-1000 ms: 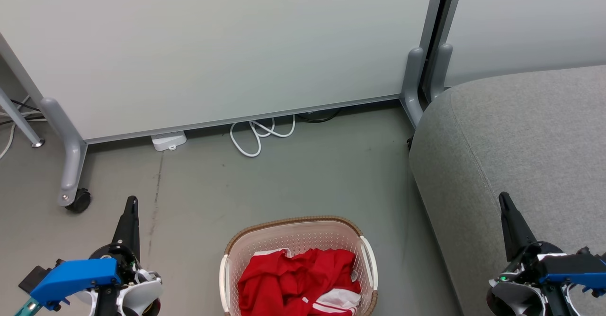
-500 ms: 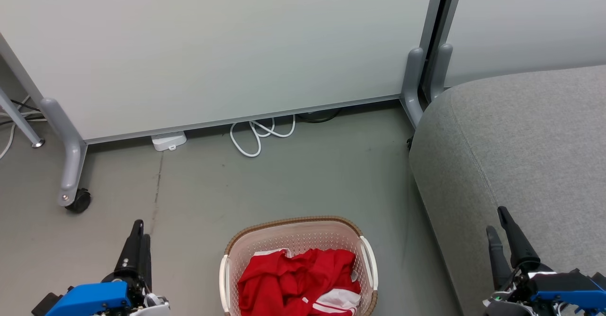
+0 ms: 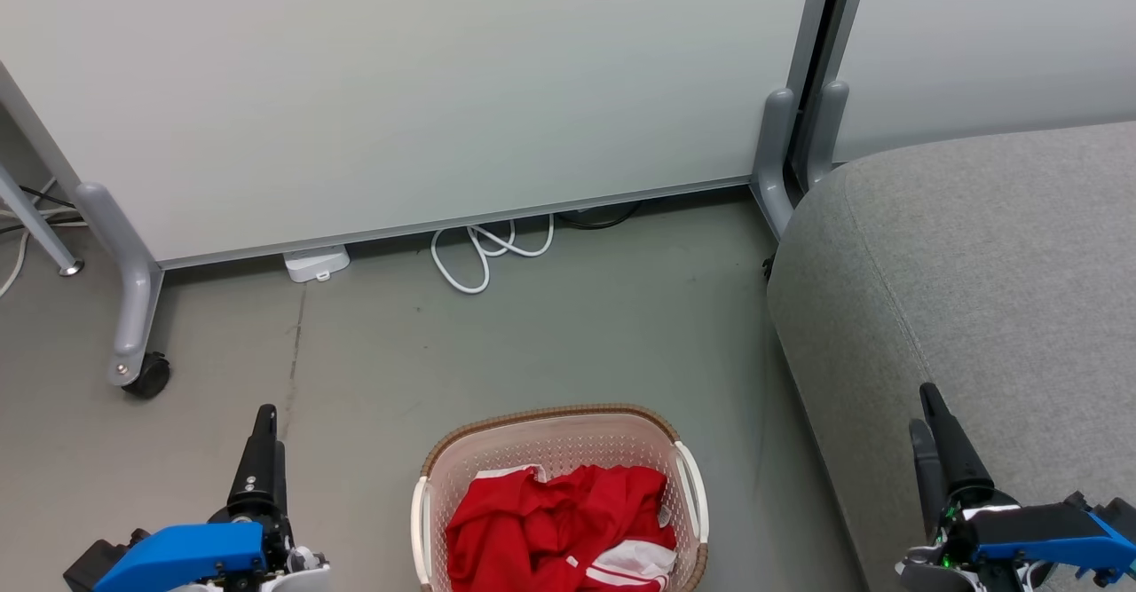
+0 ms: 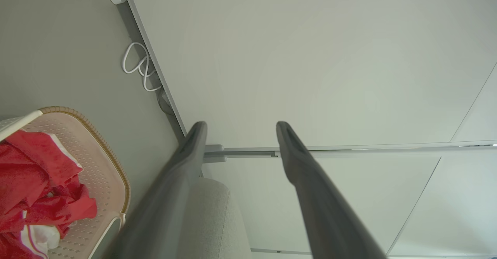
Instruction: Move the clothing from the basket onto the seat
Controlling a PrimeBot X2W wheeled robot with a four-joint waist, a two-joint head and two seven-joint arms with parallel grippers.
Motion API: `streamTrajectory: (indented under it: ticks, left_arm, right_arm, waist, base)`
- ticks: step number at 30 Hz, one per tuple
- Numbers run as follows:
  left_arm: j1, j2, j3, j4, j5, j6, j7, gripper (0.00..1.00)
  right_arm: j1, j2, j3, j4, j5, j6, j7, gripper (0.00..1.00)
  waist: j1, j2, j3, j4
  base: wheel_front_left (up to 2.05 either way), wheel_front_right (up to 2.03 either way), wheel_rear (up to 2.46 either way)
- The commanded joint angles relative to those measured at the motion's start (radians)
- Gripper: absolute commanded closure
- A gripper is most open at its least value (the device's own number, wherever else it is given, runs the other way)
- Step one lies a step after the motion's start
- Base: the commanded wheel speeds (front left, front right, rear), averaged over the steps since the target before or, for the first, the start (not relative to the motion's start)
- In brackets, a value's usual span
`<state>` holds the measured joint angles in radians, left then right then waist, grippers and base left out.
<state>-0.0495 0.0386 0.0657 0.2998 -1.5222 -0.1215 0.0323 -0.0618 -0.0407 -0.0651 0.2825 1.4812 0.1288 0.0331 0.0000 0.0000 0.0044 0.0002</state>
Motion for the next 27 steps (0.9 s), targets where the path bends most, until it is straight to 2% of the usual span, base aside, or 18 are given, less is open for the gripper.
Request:
streamTrajectory:
  ticks: [1, 7, 14, 27]
  left_arm:
    - [-0.034, 0.007, -0.003, -0.017, 0.034, 0.008, -0.012, 0.0]
    - [-0.029, 0.008, -0.018, -0.031, 0.173, 0.025, -0.037, 0.0]
    - [-0.027, 0.009, -0.039, -0.037, 0.359, 0.04, -0.064, 0.0]
    - [-0.029, 0.011, -0.072, -0.063, 0.654, 0.045, -0.11, 0.0]
  right_arm:
    - [-0.024, -0.006, 0.004, -0.012, -0.043, 0.001, -0.012, 0.0]
    - [-0.03, -0.006, 0.008, -0.017, -0.145, 0.001, -0.037, 0.0]
    - [-0.032, -0.007, 0.016, -0.026, -0.335, 0.001, -0.065, 0.0]
    - [-0.036, -0.008, 0.013, -0.022, -0.598, 0.001, -0.111, 0.0]
  waist:
    - [0.0, 0.0, 0.0, 0.0]
    - [0.0, 0.0, 0.001, 0.002]
    - [0.0, 0.0, 0.003, 0.005]
    - [0.0, 0.0, 0.008, 0.01]
  base:
    - [0.0, 0.0, 0.0]
    - [0.0, 0.0, 0.0]
    - [0.0, 0.0, 0.0]
    - [0.0, 0.0, 0.0]
